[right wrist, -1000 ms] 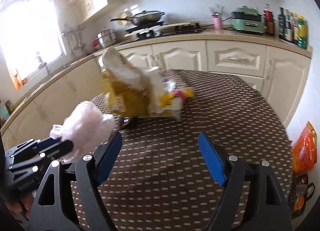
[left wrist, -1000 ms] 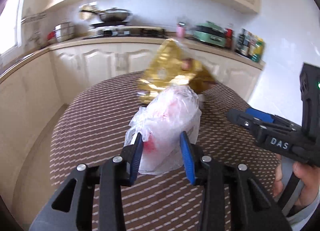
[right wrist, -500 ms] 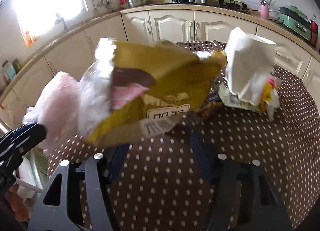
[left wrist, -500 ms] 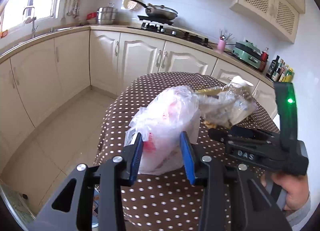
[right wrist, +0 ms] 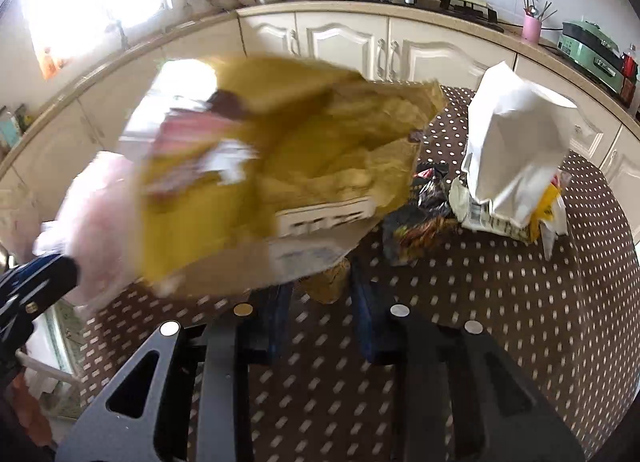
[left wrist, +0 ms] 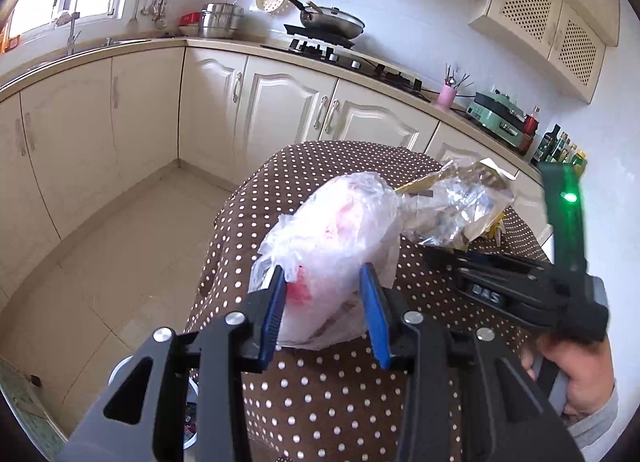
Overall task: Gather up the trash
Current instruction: 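Carry both items over the blue bin and open both tools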
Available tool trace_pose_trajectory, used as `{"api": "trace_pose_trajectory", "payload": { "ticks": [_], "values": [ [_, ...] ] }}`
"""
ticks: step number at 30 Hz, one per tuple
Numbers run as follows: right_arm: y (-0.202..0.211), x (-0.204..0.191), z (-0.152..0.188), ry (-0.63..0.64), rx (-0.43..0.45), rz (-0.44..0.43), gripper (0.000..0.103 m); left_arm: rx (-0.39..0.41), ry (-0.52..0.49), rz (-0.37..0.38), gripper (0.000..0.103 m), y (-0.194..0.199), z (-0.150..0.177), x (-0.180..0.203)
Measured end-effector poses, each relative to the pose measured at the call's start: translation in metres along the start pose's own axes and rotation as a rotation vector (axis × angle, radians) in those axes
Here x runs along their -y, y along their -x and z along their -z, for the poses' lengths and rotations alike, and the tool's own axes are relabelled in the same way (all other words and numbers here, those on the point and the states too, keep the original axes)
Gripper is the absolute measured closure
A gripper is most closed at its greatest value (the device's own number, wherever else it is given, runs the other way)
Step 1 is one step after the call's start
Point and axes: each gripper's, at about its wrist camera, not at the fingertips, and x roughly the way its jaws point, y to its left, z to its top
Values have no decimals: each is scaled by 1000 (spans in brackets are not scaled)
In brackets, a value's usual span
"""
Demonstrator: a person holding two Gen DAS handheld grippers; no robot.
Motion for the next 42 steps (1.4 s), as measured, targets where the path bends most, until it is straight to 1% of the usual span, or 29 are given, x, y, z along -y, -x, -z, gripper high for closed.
{"api": "trace_pose_trajectory", "payload": {
  "ticks": [7,12,16,20,23,27,29,31,35,38,41,42],
  "values": [
    [39,-44,28,35,18,-111,76,18,37,-14,67,36,19,-16],
    [49,-94,41,91,17,-187,76,31,78,-54,67,68,39,-41],
    [45,-139,45,149,9,-239,76,38,118,-98,67,90,51,-72],
    [31,-185,43,206,-7,-291,76,34,173,-163,67,107,64,-111],
    [20,-221,49,251,-23,-327,76,22,221,-210,67,114,77,-145],
    [-13,-260,54,307,-62,-352,76,-18,284,-262,67,109,93,-181],
    [-33,-272,59,315,-93,-356,76,-56,296,-298,67,100,104,-196],
    [-53,-281,65,321,-129,-363,76,-93,315,-318,67,89,113,-213],
    [-87,-294,76,337,-186,-353,76,-154,344,-345,67,65,127,-240],
    [-107,-296,79,333,-218,-343,76,-194,363,-343,66,44,133,-256],
    [-123,-296,83,334,-230,-318,76,-215,371,-345,65,27,134,-265],
    [-127,-297,84,338,-232,-310,76,-225,372,-351,64,20,134,-268]
  ]
}}
